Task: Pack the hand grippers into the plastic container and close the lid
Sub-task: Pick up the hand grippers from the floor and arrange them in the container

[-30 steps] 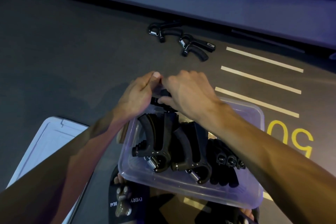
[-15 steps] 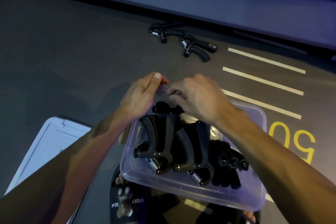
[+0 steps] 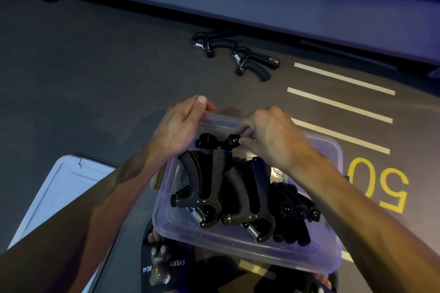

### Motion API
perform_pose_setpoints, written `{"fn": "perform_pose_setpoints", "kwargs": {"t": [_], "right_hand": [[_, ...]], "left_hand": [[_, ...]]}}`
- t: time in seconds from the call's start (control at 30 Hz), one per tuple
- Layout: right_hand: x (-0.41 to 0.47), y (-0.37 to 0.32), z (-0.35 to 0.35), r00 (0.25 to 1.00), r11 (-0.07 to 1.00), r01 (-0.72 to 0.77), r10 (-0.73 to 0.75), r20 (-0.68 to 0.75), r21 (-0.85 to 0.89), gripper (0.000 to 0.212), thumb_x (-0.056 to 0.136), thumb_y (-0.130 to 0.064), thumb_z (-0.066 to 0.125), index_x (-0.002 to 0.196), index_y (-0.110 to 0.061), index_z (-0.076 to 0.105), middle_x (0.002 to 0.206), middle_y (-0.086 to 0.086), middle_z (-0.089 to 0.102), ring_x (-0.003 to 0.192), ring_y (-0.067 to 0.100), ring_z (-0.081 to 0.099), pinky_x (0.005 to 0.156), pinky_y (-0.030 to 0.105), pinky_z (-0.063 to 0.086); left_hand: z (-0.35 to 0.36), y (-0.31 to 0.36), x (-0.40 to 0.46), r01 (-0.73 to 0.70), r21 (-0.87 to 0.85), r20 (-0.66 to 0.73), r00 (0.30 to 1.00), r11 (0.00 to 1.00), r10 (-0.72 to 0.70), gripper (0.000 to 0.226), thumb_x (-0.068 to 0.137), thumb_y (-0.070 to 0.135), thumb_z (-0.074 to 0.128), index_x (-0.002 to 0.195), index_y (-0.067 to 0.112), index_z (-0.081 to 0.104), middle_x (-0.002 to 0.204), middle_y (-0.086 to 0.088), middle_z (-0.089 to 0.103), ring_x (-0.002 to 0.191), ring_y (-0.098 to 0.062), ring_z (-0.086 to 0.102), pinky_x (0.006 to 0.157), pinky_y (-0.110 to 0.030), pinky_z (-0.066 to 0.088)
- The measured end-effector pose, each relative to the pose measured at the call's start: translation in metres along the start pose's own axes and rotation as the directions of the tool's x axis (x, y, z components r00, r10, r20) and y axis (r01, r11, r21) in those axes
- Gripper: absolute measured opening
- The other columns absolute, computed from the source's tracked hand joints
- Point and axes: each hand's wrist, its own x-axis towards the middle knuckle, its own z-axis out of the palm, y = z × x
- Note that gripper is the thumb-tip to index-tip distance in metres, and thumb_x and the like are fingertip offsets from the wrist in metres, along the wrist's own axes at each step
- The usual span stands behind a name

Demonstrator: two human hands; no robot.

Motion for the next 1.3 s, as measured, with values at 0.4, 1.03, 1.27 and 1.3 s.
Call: {"fn": "perform_pose_setpoints", "kwargs": {"t": [0.4, 1.03, 1.27, 1.3], "right_hand": [[-0.009, -0.004, 0.033, 0.982, 0.909, 0.066, 0.015, -0.189, 0.412, 0.016, 0.082, -0.009, 0.078, 0.096, -0.015, 0.078, 0.083, -0.007, 0.076, 0.079, -0.001, 0.068, 0.075, 0.008, 0.053], [0.008, 0.017, -0.018, 0.95, 0.91, 0.058, 0.077, -0.304, 0.411, 0.011, 0.089, -0.018, 0.073, 0.099, -0.018, 0.077, 0.083, -0.007, 0.074, 0.073, 0.003, 0.071, 0.071, 0.017, 0.056], [0.099, 0.083, -0.008, 0.972, 0.972, -0.23, 0.233, -0.044, 0.05, 0.024, 0.092, -0.017, 0.057, 0.112, -0.015, 0.071, 0.108, 0.011, 0.073, 0.101, 0.028, 0.068, 0.083, 0.025, 0.047], [0.112, 0.092, -0.005, 0.966, 0.966, -0.257, 0.257, 0.012, -0.026, 0.027, 0.093, -0.018, 0.055, 0.116, -0.014, 0.068, 0.115, 0.015, 0.07, 0.106, 0.034, 0.065, 0.085, 0.031, 0.047]], "left_hand": [[0.0, 0.002, 0.0, 0.0, 0.034, 0.016, 1.0, 0.999, 0.0, 0.048, 0.107, 0.047, 0.028, 0.104, 0.026, 0.071, 0.096, 0.011, 0.072, 0.097, -0.007, 0.065, 0.088, -0.033, 0.049], [0.0, -0.002, 0.001, -0.01, 0.082, 0.023, 1.0, 0.997, 0.008, 0.035, 0.105, 0.048, 0.039, 0.099, 0.032, 0.069, 0.089, 0.018, 0.07, 0.088, 0.002, 0.064, 0.073, -0.017, 0.045], [0.001, -0.001, 0.002, -0.03, 0.053, 0.029, 0.999, 0.998, 0.029, 0.032, 0.104, 0.042, 0.046, 0.095, 0.026, 0.072, 0.088, 0.019, 0.07, 0.085, 0.006, 0.065, 0.07, -0.007, 0.039], [0.001, -0.001, 0.003, -0.02, 0.049, 0.037, 0.999, 0.999, 0.019, 0.033, 0.103, 0.043, 0.045, 0.095, 0.026, 0.072, 0.088, 0.018, 0.071, 0.086, 0.004, 0.065, 0.071, -0.008, 0.041]]}}
